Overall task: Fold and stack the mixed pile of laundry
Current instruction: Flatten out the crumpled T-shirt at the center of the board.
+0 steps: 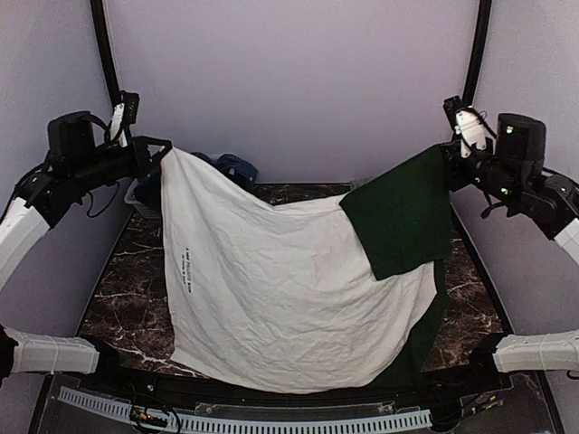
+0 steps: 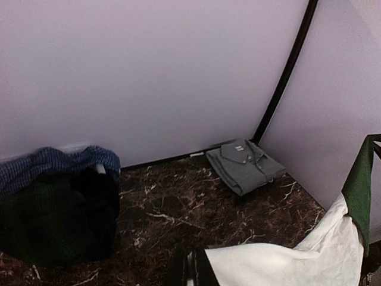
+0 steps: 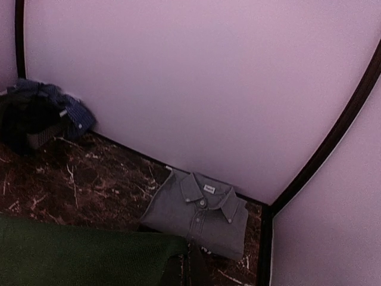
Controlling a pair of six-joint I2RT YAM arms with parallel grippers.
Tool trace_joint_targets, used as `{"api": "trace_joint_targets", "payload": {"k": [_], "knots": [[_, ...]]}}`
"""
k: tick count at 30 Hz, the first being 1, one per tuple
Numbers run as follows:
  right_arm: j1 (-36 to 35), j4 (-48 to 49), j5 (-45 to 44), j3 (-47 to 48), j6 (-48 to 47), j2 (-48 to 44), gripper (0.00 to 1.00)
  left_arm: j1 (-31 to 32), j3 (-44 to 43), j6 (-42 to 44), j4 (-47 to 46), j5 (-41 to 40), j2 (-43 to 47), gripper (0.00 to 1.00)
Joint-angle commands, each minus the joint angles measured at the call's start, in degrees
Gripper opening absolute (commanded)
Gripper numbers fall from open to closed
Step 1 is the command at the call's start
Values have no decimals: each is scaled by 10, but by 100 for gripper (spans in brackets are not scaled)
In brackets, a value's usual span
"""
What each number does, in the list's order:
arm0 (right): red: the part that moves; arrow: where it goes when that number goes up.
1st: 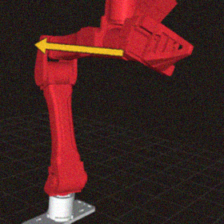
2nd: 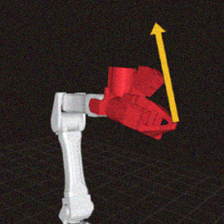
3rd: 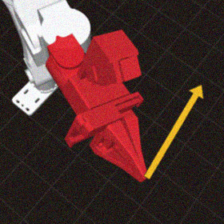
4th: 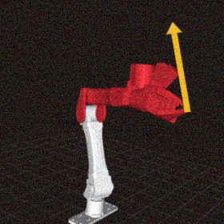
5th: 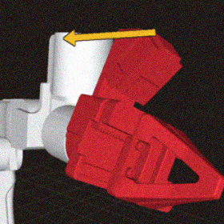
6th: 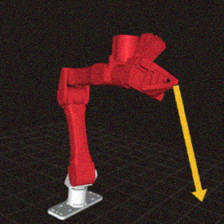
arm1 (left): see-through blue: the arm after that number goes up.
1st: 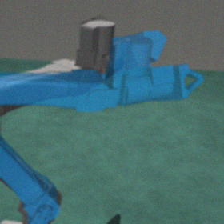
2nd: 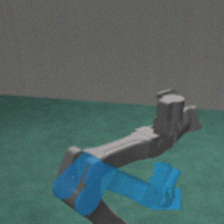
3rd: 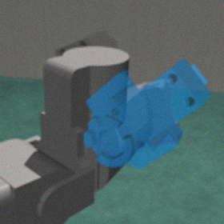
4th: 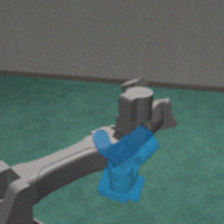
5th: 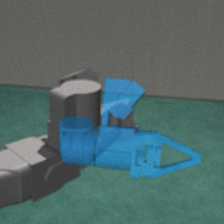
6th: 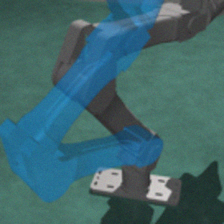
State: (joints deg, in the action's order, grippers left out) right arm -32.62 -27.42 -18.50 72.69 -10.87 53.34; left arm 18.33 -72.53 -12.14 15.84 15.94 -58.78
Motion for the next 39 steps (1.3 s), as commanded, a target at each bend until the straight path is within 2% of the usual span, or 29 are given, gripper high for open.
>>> {"api": "trace_joint_targets", "payload": {"k": [1,5,11,17,20,23,28,31,33,35,39], "knots": [[38,99,-14,-96,14,62,0,-1,111,-3,-68,-106,-60,0],[69,187,15,-160,39,172,0,-2,149,-3,-128,-151,-149,0],[89,241,37,-119,45,322,0,-6,118,-11,-153,-253,-295,0],[93,252,29,-50,29,417,0,-10,118,9,-224,-294,-325,0],[100,241,28,-14,25,452,0,-10,86,26,-201,-301,-346,0],[107,223,38,20,22,480,0,-11,67,25,-172,-310,-366,0],[119,214,25,38,7,473,0,-11,37,56,-169,-267,-366,0],[125,217,39,26,11,446,0,-10,-8,72,-100,-281,-385,0],[125,214,45,21,15,436,0,-5,-17,83,-72,-225,-397,0],[126,208,37,19,17,436,0,3,-1,83,-91,-184,-399,0],[127,199,35,18,18,444,0,15,-3,60,-99,-165,-418,0]]}}
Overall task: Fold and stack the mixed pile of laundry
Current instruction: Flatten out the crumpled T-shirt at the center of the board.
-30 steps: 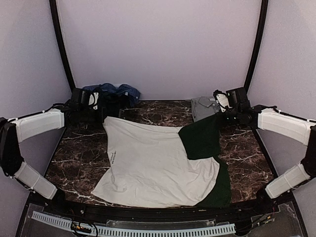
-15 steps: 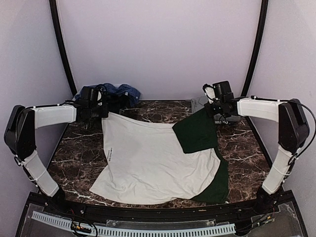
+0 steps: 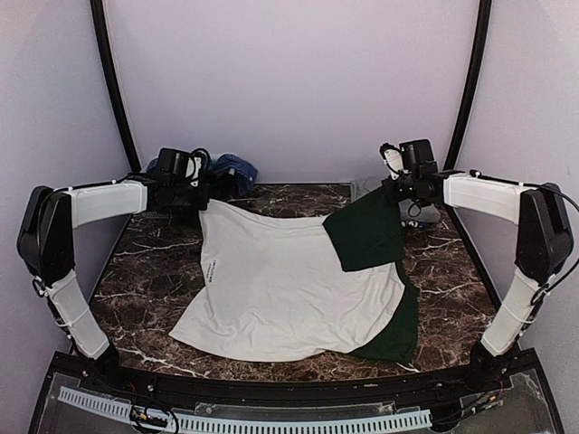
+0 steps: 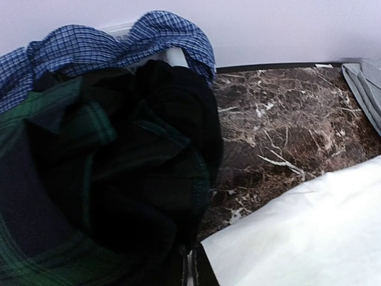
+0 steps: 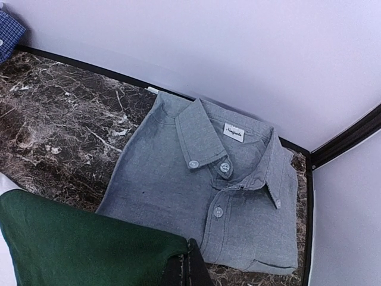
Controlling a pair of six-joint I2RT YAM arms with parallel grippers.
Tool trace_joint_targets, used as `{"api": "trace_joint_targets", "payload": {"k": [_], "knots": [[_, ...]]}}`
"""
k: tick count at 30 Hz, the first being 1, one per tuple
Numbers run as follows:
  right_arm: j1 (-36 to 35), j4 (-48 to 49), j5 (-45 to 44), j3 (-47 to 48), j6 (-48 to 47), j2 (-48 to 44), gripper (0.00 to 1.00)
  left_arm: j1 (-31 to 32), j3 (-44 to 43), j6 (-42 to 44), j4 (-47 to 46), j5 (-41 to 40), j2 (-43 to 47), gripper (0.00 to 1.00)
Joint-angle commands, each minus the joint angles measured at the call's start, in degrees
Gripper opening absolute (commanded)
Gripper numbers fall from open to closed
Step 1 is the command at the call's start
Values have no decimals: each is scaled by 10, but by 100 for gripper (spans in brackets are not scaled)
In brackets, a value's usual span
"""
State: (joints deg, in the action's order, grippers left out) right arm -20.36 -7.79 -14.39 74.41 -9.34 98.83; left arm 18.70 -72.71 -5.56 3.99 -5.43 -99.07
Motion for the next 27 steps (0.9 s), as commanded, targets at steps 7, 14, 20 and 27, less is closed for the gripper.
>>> {"api": "trace_joint_targets", "payload": {"k": [7,14,20,27], "knots": [[5,-8,-4,6,2,16,0,12,-70,-15,67,13,-72,10],[4,-28,-21,22,9,53,0,12,-77,-53,175,7,24,55],[5,-45,-41,41,14,86,0,12,48,-175,305,28,174,51],[4,-47,-38,46,9,79,0,51,213,-301,339,102,299,49]]}}
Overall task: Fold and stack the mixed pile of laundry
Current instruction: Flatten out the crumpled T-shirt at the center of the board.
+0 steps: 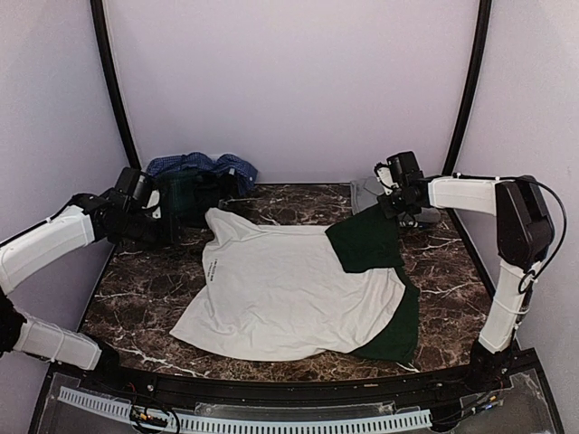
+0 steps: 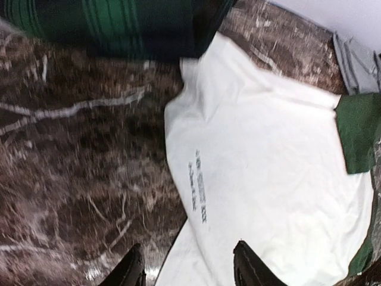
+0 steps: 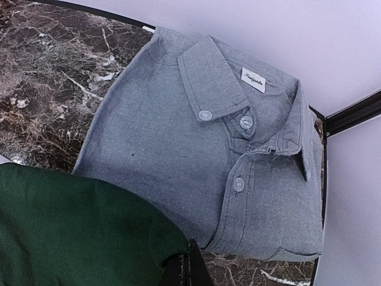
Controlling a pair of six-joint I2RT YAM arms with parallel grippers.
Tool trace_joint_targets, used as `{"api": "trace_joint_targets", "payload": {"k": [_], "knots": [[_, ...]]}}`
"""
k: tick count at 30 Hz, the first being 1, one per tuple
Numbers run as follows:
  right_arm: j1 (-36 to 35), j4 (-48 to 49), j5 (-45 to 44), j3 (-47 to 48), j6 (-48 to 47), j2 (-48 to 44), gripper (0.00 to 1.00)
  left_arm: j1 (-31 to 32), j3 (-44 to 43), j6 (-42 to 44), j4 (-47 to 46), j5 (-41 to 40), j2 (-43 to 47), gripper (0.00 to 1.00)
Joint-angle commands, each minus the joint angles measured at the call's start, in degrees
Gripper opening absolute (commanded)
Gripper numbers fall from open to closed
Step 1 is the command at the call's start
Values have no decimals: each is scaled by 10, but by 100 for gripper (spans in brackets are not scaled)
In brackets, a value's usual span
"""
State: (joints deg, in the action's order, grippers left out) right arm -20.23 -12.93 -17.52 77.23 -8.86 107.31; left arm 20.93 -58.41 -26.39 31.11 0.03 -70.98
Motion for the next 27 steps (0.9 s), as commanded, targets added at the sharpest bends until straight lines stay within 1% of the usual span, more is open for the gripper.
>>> {"api": "trace_joint_targets", "payload": {"k": [1,3,5,10,16,22,24,25,26,27], "knots": [[3,5,-5,18,4,-9,0,38,90,-112,68,48,22,49],[3,5,-5,19,4,-11,0,68,113,-138,72,45,18,49],[3,6,-3,18,4,-12,0,84,128,-157,82,39,2,47],[3,6,2,14,5,-11,0,106,150,-178,72,17,-41,41],[3,6,3,15,5,-10,0,108,125,-162,41,-22,-105,37],[3,9,2,13,3,-9,0,108,101,-152,17,-33,-170,35],[3,9,1,13,2,-9,0,108,103,-155,20,-26,-186,27],[3,9,1,12,1,-10,0,109,108,-159,20,-22,-186,19],[3,10,1,12,0,-9,0,109,121,-167,20,-13,-182,14],[3,10,0,12,-1,-10,0,108,127,-172,27,-8,-171,7]]}}
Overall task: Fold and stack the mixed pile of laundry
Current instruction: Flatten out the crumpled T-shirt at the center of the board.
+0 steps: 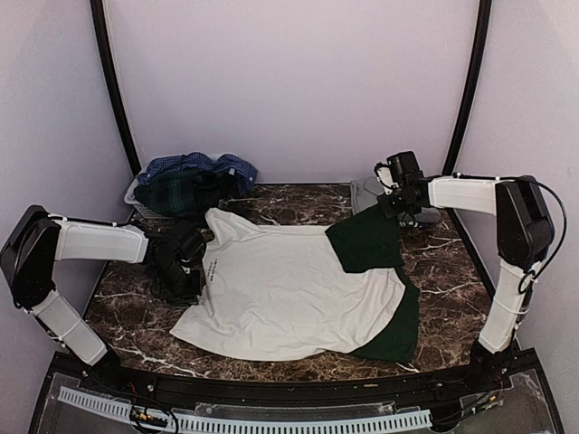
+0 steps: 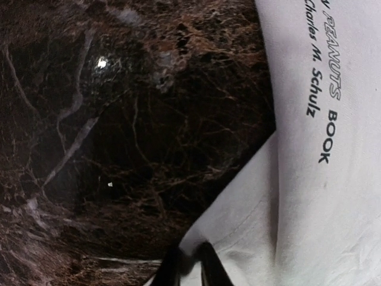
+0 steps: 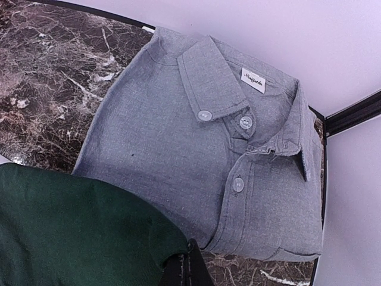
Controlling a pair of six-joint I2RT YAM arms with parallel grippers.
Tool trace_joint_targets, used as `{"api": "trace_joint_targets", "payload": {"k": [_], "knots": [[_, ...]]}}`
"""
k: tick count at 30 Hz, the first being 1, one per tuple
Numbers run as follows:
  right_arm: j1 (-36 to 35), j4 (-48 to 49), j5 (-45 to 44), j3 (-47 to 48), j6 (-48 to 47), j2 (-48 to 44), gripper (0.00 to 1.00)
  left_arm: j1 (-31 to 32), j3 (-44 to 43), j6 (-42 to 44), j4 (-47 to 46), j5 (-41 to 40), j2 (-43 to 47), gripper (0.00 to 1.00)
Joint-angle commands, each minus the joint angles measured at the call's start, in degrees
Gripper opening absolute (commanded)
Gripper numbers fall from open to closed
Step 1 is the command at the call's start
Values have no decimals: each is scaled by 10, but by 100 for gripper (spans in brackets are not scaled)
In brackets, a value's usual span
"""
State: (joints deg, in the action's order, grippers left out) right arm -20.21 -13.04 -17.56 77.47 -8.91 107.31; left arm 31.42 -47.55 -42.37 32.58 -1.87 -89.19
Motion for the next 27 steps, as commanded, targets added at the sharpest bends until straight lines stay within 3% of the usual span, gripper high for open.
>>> {"api": "trace_joint_targets", "payload": {"k": [1,17,22,24,25,27], "knots": [[3,11,0,9,0,-9,0,4,34,-22,17,15,31,3],[3,6,0,13,-7,-9,0,17,106,-224,258,32,354,0],[3,-6,14,17,-4,-15,0,17,134,-226,266,68,408,0],[2,-10,18,14,-2,-20,0,17,132,-215,251,71,394,10],[2,-11,22,12,-2,-22,0,16,120,-215,246,59,387,22],[2,-13,29,8,-1,-24,0,16,85,-206,228,18,371,37]]}}
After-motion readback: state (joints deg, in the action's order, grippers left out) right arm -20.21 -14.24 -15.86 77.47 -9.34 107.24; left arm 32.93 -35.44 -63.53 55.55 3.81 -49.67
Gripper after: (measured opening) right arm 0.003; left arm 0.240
